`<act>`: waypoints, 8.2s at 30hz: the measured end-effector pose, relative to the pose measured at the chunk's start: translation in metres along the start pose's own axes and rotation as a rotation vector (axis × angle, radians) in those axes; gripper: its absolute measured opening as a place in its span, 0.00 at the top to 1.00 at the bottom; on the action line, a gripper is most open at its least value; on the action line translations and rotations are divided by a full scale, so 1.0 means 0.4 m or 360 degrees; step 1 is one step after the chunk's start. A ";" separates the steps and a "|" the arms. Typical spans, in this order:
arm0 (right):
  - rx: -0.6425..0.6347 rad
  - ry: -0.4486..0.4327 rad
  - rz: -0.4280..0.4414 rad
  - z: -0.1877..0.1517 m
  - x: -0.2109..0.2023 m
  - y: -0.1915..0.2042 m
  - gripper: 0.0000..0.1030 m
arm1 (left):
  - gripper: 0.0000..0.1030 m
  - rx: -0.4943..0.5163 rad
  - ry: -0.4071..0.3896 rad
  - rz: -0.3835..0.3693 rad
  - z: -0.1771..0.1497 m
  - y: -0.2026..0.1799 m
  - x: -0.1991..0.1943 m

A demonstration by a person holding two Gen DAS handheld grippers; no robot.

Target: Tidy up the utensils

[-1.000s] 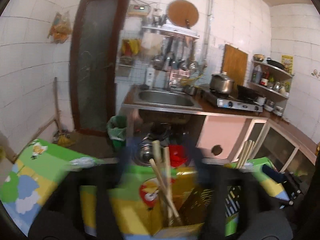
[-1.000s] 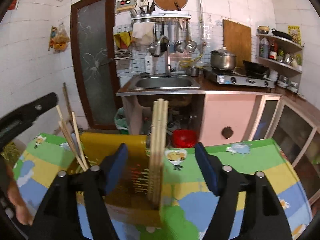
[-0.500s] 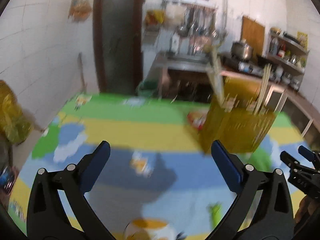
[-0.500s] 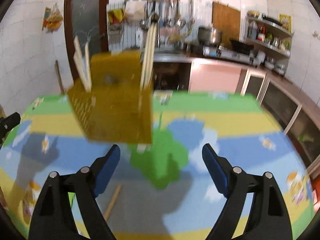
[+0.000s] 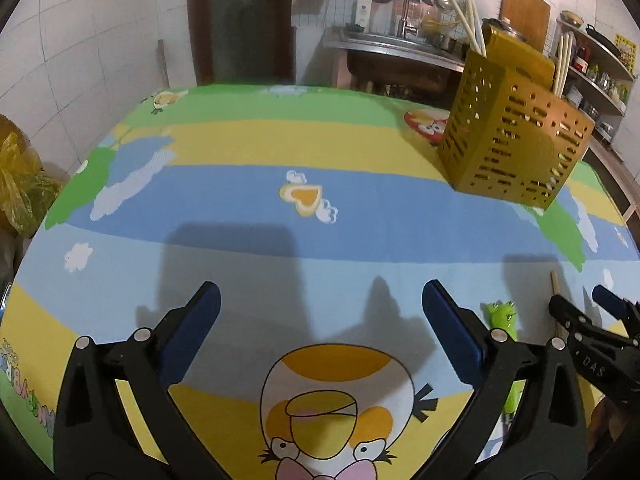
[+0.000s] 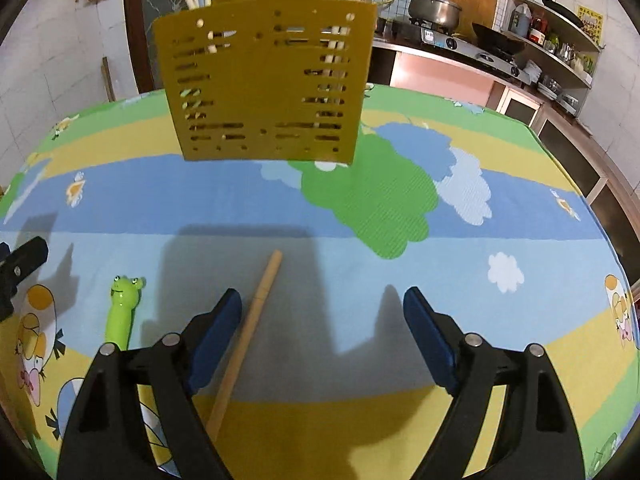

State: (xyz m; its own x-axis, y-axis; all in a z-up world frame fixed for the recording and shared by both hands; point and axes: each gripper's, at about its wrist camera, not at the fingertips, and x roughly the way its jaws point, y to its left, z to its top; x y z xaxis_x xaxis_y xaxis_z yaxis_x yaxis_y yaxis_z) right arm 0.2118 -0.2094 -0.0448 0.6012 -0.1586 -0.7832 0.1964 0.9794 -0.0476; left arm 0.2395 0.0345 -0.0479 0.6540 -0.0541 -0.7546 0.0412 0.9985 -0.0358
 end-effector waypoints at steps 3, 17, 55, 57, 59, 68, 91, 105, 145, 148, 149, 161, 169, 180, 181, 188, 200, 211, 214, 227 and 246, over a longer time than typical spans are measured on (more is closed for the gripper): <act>0.0039 0.0010 0.0070 -0.003 0.001 0.011 0.44 | 0.05 0.0056 0.0007 0.0029 -0.005 -0.014 0.003; 0.0011 0.0019 0.0220 -0.008 -0.014 0.003 0.91 | 0.05 0.0041 0.0029 -0.0004 -0.009 -0.036 -0.011; 0.0059 -0.0029 0.0182 -0.043 -0.011 -0.131 0.91 | 0.59 0.0224 0.0243 -0.0080 -0.056 -0.293 0.000; 0.0071 -0.0021 0.0190 -0.043 -0.009 -0.134 0.91 | 0.69 0.0243 0.0250 -0.0092 -0.056 -0.301 -0.003; 0.0090 -0.0011 0.0203 -0.043 -0.008 -0.141 0.91 | 0.75 0.0248 0.0252 -0.0103 -0.056 -0.303 -0.003; 0.0130 -0.0018 0.0250 -0.044 -0.005 -0.149 0.93 | 0.83 0.0204 0.0225 -0.0140 -0.055 -0.288 -0.001; 0.0184 -0.0604 0.0372 0.015 -0.221 -0.172 0.94 | 0.85 0.0091 -0.0256 -0.0152 0.032 -0.222 -0.232; 0.0069 -0.0478 0.0299 0.059 -0.188 -0.157 0.79 | 0.85 0.0108 -0.0448 -0.0161 0.061 -0.225 -0.311; 0.0060 -0.0948 0.0279 0.077 -0.325 -0.134 0.94 | 0.85 0.0106 -0.0457 -0.0166 0.078 -0.213 -0.279; 0.0064 -0.1025 0.0283 0.067 -0.341 -0.133 0.94 | 0.85 0.0092 -0.0463 -0.0177 0.073 -0.210 -0.285; 0.0073 -0.1050 0.0285 0.062 -0.345 -0.136 0.94 | 0.85 0.0086 -0.0466 -0.0183 0.071 -0.207 -0.288; 0.0108 -0.1119 0.0331 0.076 -0.373 -0.162 0.94 | 0.85 0.0105 -0.0541 -0.0245 0.082 -0.219 -0.346; 0.0102 -0.1301 0.0320 0.229 -0.447 -0.168 0.94 | 0.85 0.0098 -0.0710 -0.0294 0.211 -0.253 -0.419; 0.0122 -0.1467 0.0303 0.440 -0.451 -0.150 0.94 | 0.86 0.0025 -0.0987 -0.0335 0.447 -0.289 -0.460; 0.0117 -0.1468 0.0301 0.460 -0.437 -0.146 0.94 | 0.86 0.0027 -0.0990 -0.0334 0.458 -0.294 -0.451; 0.0096 -0.1423 0.0311 0.527 -0.332 -0.119 0.94 | 0.86 0.0035 -0.0917 -0.0376 0.513 -0.334 -0.321; 0.0071 -0.1155 0.0328 0.495 -0.151 -0.115 0.94 | 0.86 0.0058 -0.0723 -0.0381 0.467 -0.335 -0.170; 0.0073 -0.0850 0.0187 0.437 -0.098 -0.153 0.58 | 0.44 0.0038 -0.0662 -0.0316 0.404 -0.274 -0.182; 0.0122 -0.0848 0.0157 0.389 -0.144 -0.191 0.36 | 0.18 0.0042 -0.0761 -0.0266 0.358 -0.242 -0.255; 0.0060 -0.0982 0.0076 0.043 -0.375 -0.193 0.04 | 0.05 -0.0010 -0.0807 -0.0212 0.031 -0.103 -0.421; 0.0033 -0.1051 0.0075 -0.227 -0.359 -0.129 0.04 | 0.05 0.0133 -0.0951 0.0004 -0.251 -0.075 -0.382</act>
State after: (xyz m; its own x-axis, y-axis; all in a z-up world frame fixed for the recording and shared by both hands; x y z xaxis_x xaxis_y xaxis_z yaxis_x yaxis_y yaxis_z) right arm 0.0450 -0.2257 0.0136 0.9568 -0.1653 -0.2391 0.1690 0.9856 -0.0051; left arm 0.0626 0.0135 0.0027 0.9644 -0.0706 -0.2547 0.0822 0.9960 0.0353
